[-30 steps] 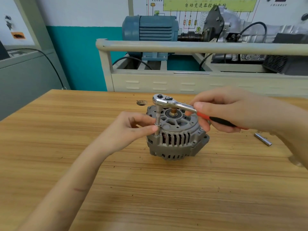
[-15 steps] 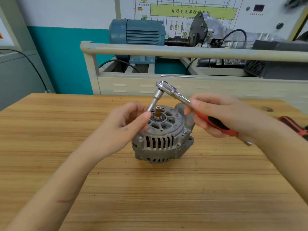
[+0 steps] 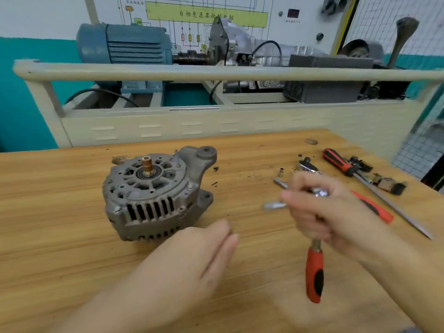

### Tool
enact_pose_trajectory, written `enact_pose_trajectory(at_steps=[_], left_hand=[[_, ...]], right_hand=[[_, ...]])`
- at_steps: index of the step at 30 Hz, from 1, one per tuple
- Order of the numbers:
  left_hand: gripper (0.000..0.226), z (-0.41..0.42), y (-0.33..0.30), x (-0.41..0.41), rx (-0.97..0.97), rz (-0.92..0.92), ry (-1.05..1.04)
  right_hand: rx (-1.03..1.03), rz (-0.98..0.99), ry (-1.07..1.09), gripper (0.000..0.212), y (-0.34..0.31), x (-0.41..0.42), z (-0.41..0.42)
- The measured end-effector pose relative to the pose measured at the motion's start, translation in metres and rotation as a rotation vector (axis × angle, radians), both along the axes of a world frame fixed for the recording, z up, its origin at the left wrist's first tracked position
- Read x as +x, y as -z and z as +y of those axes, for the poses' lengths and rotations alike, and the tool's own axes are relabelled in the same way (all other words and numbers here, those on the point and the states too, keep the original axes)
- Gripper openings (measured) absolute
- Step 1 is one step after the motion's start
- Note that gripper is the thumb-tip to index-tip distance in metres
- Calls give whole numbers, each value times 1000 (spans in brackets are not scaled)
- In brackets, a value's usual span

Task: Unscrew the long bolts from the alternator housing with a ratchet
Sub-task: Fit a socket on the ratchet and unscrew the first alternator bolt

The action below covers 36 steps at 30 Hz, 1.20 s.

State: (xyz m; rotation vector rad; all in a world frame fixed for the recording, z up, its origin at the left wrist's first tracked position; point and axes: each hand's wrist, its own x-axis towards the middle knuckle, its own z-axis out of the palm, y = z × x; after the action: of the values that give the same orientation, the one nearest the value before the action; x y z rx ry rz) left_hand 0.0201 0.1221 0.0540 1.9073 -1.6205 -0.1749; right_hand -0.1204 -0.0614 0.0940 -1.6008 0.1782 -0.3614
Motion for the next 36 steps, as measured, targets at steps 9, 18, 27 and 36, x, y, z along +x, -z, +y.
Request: enact_pose_trajectory(at_steps=[9,18,27,36], left_hand=[[19,-75,5,-10,99,215,43],[34,-258,48,21,196,308,-164],[24,-312,68,42,235,119,-305],[28,-315,70,49,262,119,-299]], right_hand=[[146,-37,613,28,29,-64,-106],[247,7,495,25,53,-65,-107],[179,70,452,22,47,-66,-99],[123,114,395,19,45,-64,-93]])
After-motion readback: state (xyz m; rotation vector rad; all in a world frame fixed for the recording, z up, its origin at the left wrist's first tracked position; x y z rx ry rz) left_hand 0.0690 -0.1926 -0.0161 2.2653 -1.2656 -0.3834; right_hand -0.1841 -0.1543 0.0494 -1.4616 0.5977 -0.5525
